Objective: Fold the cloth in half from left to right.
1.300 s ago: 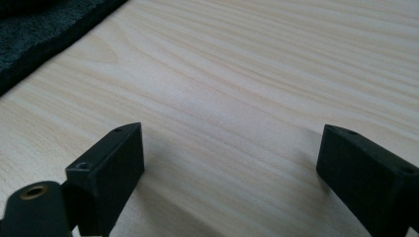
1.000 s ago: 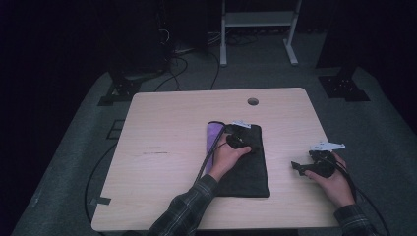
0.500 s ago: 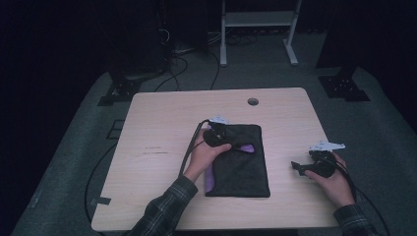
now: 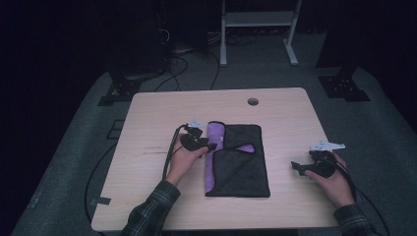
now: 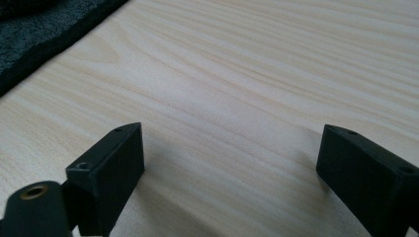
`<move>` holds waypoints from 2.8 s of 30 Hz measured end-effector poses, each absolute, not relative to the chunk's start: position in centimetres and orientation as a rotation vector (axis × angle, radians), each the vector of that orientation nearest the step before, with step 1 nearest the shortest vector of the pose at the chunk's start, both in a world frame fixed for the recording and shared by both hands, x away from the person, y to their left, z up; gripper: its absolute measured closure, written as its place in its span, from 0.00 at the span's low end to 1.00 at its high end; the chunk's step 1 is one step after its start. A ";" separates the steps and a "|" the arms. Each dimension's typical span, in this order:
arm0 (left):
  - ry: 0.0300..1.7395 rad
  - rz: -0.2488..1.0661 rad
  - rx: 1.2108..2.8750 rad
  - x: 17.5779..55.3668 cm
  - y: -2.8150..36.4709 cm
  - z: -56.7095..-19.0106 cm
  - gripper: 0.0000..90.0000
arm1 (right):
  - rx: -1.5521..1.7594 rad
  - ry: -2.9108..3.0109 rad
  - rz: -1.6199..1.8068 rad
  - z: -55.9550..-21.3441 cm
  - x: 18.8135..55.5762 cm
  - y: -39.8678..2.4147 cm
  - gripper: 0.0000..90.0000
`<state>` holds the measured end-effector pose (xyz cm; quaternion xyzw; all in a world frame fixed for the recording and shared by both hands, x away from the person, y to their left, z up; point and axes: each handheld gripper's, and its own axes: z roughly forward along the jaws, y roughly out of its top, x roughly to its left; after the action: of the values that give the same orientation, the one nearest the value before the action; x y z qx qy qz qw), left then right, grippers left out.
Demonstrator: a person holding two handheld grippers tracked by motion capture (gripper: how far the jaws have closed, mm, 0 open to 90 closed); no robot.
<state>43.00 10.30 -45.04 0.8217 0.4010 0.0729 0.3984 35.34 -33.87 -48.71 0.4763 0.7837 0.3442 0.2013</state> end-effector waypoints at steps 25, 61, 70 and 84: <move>1.059 0.079 2.140 42.5 13.3 -46.4 0.97 | 1.309 2.191 0.967 -48.3 35.0 -33.3 0.33; 1.016 0.349 2.232 38.4 19.6 -46.8 0.29 | 1.115 2.293 1.194 -44.1 39.0 -24.8 0.49; 0.994 0.421 2.209 38.3 20.0 -47.7 0.10 | 1.056 2.320 1.247 -43.1 40.7 -21.8 0.52; 0.984 0.439 2.167 38.2 20.0 -48.3 0.01 | 0.979 2.403 1.292 -43.2 42.1 -16.8 0.59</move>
<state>38.19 19.96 -48.33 0.8377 0.3804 0.1696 0.3532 42.13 -16.75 -43.20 0.3352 0.8229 0.4424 0.1214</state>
